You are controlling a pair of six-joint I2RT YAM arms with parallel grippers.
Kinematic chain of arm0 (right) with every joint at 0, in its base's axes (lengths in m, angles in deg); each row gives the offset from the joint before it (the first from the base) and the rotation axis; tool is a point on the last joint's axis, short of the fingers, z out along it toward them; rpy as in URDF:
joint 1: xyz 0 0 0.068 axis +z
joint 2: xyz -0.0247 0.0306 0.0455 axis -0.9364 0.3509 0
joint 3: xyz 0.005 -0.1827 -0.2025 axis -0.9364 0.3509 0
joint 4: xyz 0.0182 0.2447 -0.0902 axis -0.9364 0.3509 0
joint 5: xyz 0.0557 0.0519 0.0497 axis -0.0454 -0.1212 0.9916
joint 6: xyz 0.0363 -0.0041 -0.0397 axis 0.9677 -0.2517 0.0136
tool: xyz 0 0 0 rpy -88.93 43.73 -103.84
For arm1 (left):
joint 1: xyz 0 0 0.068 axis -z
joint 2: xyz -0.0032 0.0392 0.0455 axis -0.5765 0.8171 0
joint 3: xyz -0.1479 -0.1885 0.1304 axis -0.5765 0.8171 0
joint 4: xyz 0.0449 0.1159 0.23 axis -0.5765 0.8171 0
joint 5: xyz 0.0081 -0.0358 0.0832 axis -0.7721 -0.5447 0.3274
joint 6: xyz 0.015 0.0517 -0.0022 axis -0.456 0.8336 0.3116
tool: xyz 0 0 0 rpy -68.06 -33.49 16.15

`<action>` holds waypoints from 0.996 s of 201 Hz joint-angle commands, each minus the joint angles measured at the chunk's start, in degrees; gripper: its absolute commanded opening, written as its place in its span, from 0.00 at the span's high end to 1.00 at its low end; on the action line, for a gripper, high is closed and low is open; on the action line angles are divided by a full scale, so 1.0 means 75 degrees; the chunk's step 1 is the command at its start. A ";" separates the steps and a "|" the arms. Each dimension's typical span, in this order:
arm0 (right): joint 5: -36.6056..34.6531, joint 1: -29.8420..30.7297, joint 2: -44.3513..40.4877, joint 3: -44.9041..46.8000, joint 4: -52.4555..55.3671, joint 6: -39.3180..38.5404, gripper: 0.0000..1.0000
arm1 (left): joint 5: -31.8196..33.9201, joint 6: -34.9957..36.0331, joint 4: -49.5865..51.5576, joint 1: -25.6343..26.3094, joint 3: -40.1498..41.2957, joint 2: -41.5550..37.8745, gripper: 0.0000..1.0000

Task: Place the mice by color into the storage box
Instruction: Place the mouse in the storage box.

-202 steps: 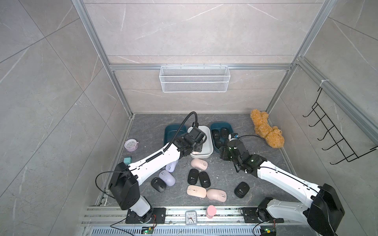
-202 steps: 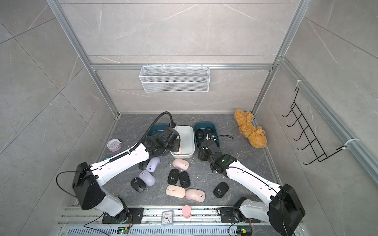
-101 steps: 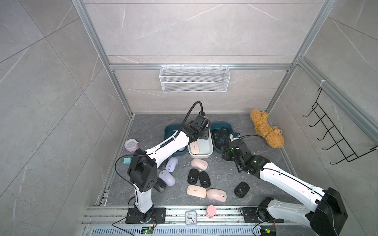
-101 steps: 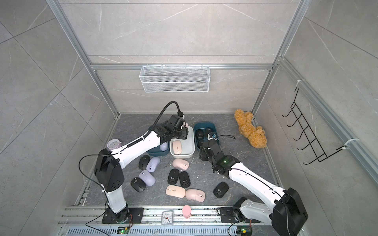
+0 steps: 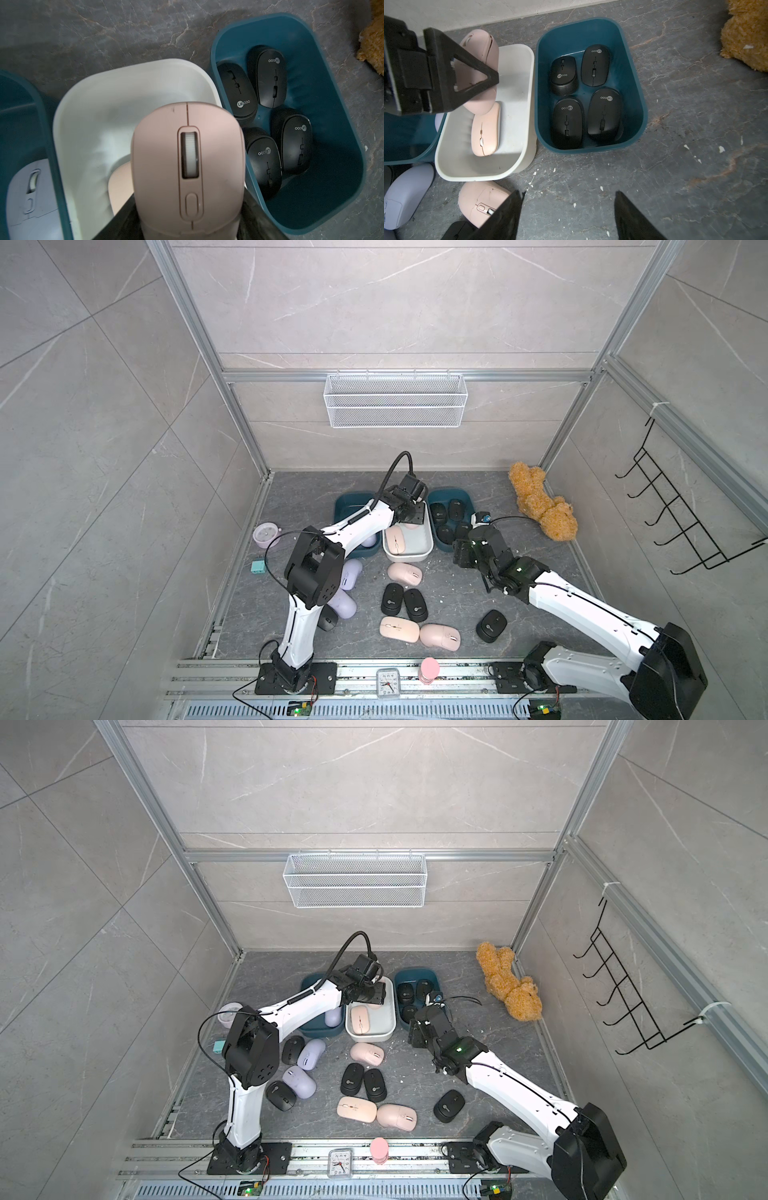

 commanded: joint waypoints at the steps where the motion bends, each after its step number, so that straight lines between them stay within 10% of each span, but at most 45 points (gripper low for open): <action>1: 0.0028 -0.0068 0.0003 0.0118 -0.0045 -0.0122 0.28 | -0.0203 -0.0217 -0.0032 -0.0005 -0.0292 0.0072 0.56; 200: 0.0311 -0.0199 0.0251 0.0293 -0.0280 0.0031 0.28 | -0.0667 -0.1060 -0.0260 0.0018 0.0435 0.0528 0.56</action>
